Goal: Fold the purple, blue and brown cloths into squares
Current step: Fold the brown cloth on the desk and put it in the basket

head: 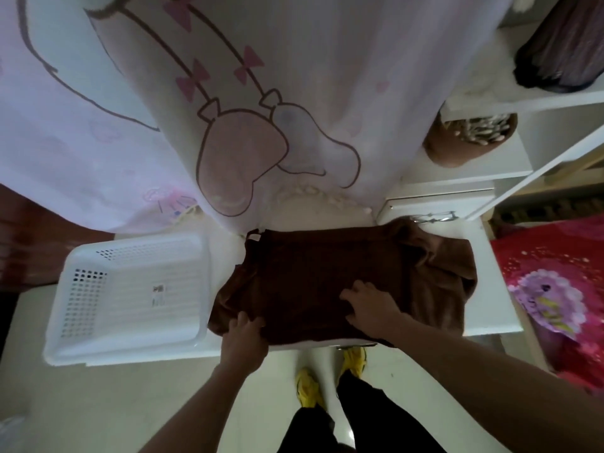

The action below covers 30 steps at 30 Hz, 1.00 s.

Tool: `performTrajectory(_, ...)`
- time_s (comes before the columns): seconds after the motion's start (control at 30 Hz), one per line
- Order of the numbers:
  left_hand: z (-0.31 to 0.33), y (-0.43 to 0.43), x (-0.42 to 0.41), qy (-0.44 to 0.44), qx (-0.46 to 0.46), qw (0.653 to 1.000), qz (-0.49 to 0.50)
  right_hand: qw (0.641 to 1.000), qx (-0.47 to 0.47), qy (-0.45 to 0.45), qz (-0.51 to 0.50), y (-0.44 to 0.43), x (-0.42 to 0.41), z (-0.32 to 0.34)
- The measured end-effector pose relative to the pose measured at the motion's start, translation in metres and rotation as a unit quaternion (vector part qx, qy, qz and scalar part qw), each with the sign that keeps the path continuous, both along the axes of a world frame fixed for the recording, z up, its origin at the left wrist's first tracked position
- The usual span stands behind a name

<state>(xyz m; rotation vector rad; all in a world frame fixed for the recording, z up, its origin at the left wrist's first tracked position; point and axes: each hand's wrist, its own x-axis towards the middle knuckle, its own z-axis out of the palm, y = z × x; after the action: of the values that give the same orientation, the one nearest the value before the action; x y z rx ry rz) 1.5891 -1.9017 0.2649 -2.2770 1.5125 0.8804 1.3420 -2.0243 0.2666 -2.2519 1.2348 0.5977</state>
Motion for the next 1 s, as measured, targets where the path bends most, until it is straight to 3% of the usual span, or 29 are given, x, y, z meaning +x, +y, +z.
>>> performTrajectory(0.17, -0.003, 0.012, -0.003, 0.035, 0.005, 0.998, -0.050, 0.998, 0.006, 0.050, -0.031, 0.016, -0.021, -0.015)
performTrajectory(0.33, -0.007, 0.016, 0.000, 0.166, 0.028, 0.986, 0.017, 0.997, 0.006, 0.065, -0.028, 0.013, -0.048, -0.013)
performTrajectory(0.57, 0.007, -0.041, 0.012, 0.096, -0.152, 0.984, 0.004, 0.999, -0.044, -0.016, -0.021, -0.029, 0.004, 0.007)
performTrajectory(0.73, -0.002, -0.087, 0.028, 0.054, -0.073, 0.996, 0.015, 0.999, -0.005, 0.036, 0.007, -0.069, 0.036, 0.003)
performTrajectory(1.0, -0.006, -0.110, 0.032, -0.031, 0.005, 0.999, 0.045, 0.996, 0.003, 0.085, -0.038, -0.096, 0.010, -0.018)
